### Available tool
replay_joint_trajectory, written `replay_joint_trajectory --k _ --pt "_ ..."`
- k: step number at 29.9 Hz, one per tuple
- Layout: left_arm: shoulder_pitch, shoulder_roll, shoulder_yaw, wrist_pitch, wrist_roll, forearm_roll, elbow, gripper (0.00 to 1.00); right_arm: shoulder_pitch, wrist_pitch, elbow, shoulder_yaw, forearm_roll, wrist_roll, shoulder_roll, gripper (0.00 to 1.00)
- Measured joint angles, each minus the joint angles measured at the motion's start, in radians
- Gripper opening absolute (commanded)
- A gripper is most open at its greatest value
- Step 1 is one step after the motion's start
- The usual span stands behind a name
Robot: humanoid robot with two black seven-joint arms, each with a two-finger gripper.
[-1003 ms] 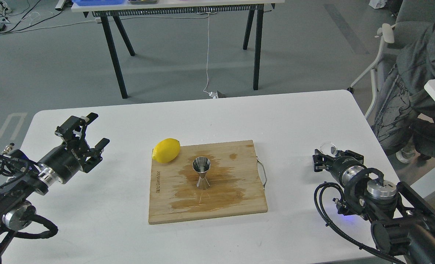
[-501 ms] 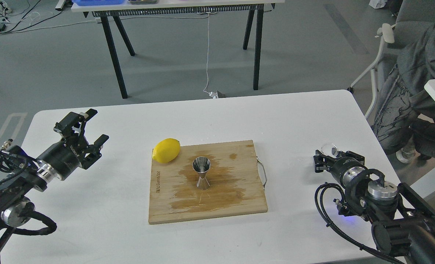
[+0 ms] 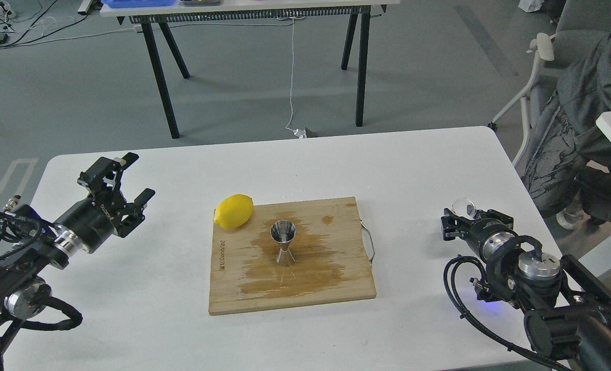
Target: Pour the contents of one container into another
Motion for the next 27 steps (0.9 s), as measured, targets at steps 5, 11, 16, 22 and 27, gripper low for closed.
replay_joint_trajectory --k 5,11,16,22,27 --pt "0.002 -0.001 0.001 0.0 0.0 0.0 0.0 0.98 0.004 0.001 0.02 0.0 -0.001 0.002 -0.003 0.1" --pt "0.002 -0.003 0.004 0.0 0.0 0.0 0.0 0.98 0.006 0.0 0.024 0.0 -0.001 0.005 -0.004 0.0" --pt "-0.001 -0.003 0.005 0.0 0.0 0.0 0.0 0.98 0.005 -0.003 0.031 -0.003 -0.002 0.006 -0.019 0.16" --pt "-0.001 -0.003 0.006 0.0 0.0 0.0 0.0 0.98 0.003 -0.001 0.031 -0.007 -0.002 0.006 -0.024 0.39" --pt "-0.002 -0.003 0.008 0.0 0.0 0.0 0.0 0.98 0.0 -0.005 0.031 -0.008 -0.002 0.005 -0.024 0.52"
